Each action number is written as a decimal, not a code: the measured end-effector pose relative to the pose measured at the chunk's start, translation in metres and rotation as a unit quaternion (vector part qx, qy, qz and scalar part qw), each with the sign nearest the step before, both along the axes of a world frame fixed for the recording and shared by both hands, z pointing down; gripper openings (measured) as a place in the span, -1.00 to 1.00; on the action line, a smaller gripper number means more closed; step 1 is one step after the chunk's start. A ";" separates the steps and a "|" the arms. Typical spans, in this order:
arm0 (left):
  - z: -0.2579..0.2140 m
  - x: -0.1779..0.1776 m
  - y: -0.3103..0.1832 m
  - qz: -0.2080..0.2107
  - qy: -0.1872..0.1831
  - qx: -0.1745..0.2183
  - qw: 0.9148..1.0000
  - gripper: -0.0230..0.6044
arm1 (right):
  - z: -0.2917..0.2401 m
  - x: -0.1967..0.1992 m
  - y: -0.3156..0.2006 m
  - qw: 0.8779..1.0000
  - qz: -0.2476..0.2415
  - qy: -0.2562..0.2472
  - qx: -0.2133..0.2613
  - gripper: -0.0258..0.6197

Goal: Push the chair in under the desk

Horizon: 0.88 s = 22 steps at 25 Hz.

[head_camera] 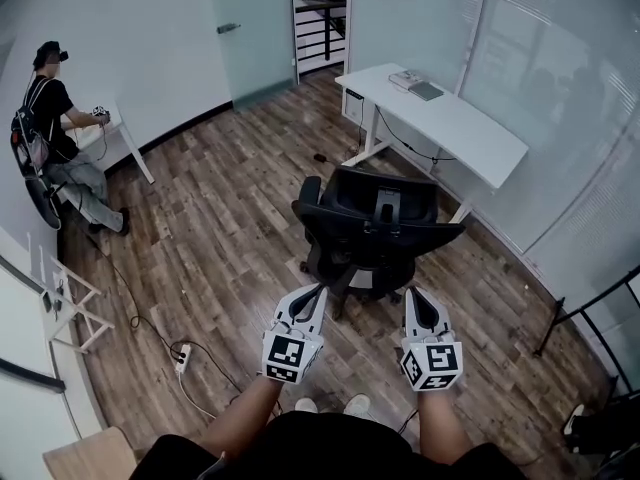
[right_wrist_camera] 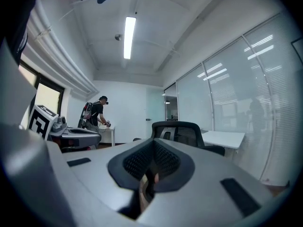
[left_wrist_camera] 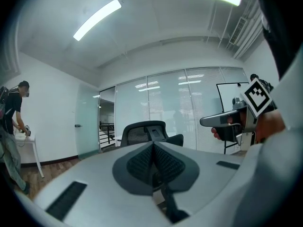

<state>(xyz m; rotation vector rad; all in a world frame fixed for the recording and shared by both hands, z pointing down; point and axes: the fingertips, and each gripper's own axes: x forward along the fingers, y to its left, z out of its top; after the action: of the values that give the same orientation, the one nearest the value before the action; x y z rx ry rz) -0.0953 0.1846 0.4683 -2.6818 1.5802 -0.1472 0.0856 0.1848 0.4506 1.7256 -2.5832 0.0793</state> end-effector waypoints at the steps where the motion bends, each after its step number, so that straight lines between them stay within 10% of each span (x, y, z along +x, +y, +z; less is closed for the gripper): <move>1: -0.001 -0.003 0.001 0.000 -0.003 0.003 1.000 -0.88 | -0.001 -0.003 0.002 1.000 0.000 0.003 0.000 -0.90; 22: 0.003 -0.001 -0.018 0.037 -0.036 0.012 0.999 -0.88 | 0.003 -0.012 -0.007 0.998 0.003 0.063 0.012 -0.90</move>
<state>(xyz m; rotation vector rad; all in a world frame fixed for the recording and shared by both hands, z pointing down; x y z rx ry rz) -0.0966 0.1664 0.4715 -2.6785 1.4517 -0.2191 0.0738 0.1777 0.4535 1.6879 -2.4997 -0.0572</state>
